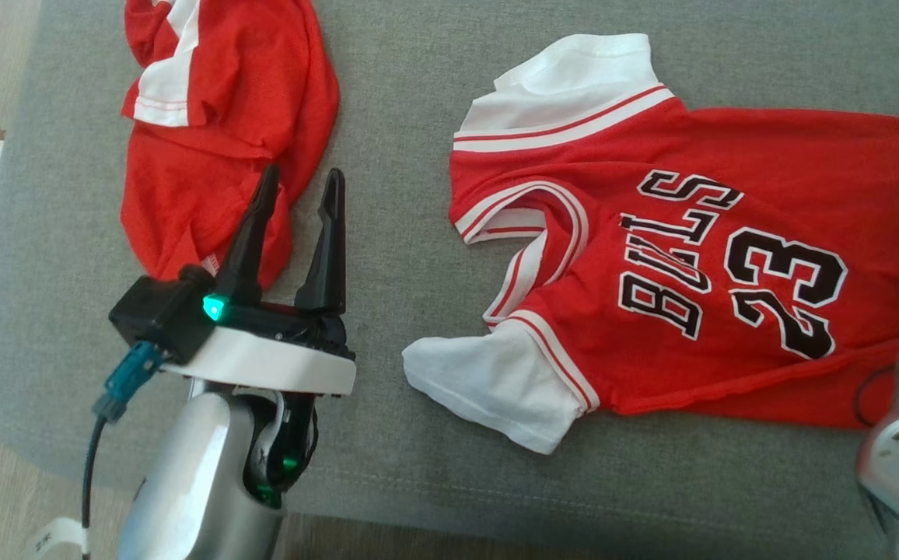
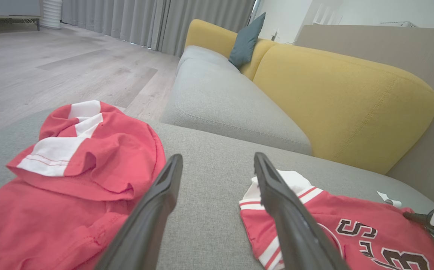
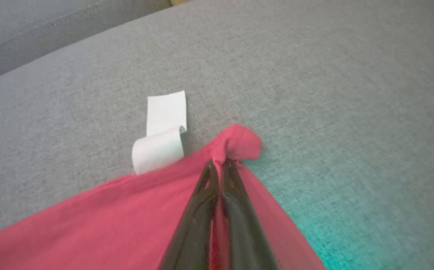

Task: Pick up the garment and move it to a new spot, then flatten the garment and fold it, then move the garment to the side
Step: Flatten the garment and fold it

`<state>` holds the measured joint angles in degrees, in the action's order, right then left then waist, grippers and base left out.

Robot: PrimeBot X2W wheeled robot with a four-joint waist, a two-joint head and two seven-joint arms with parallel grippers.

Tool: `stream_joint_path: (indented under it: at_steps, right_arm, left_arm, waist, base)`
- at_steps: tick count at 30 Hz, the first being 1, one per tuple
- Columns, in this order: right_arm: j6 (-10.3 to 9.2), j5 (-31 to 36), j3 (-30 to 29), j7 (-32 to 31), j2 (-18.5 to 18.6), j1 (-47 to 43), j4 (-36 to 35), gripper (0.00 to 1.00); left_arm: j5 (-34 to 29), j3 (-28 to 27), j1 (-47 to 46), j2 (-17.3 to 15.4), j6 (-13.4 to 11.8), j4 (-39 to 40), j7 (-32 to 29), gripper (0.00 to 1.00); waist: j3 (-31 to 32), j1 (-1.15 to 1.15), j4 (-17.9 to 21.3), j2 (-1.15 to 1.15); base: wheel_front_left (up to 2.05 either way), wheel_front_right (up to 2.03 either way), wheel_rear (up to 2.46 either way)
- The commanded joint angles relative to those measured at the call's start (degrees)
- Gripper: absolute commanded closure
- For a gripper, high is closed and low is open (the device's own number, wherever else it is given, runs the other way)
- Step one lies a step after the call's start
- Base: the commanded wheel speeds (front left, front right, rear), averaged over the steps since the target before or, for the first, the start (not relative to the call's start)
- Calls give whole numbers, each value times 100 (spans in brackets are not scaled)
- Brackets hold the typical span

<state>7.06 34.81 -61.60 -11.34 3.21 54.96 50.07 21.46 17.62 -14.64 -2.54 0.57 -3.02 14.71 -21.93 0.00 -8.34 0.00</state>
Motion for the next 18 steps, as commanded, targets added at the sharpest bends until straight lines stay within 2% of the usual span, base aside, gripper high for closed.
stream_joint_path:
  at_steps: [1, 9, 16, 17, 18]
  right_arm:
    - [43, 21, 123, 49, -34, 253, -27, 100]
    - [43, -111, 526, 753, 259, 1136, 51, 100]
    - [43, 184, 899, 708, 536, 1371, 138, 100]
    - [43, 213, 900, 674, 558, 1329, 125, 67]
    - [43, 234, 892, 647, 560, 1287, 114, 0]
  left_arm:
    - [20, -199, -168, -33, 13, 186, 29, 0]
    - [69, -178, -198, -33, 1, 213, 29, 0]
    - [124, -153, -213, -33, -5, 199, 29, 0]
    - [132, -148, -218, -33, -6, 194, 29, 0]
    - [140, -144, -223, -33, -10, 188, 29, 0]
  waist:
    - [-1, 0, -7, 0]
    - [-59, 0, -117, 0]
    - [-85, 0, -241, 0]
    - [-83, 0, -254, 0]
    - [-79, 0, -263, 0]
  base:
    - [0, 0, 0]
    - [0, 0, 0]
    - [0, 0, 0]
    - [0, 0, 0]
    - [0, 0, 0]
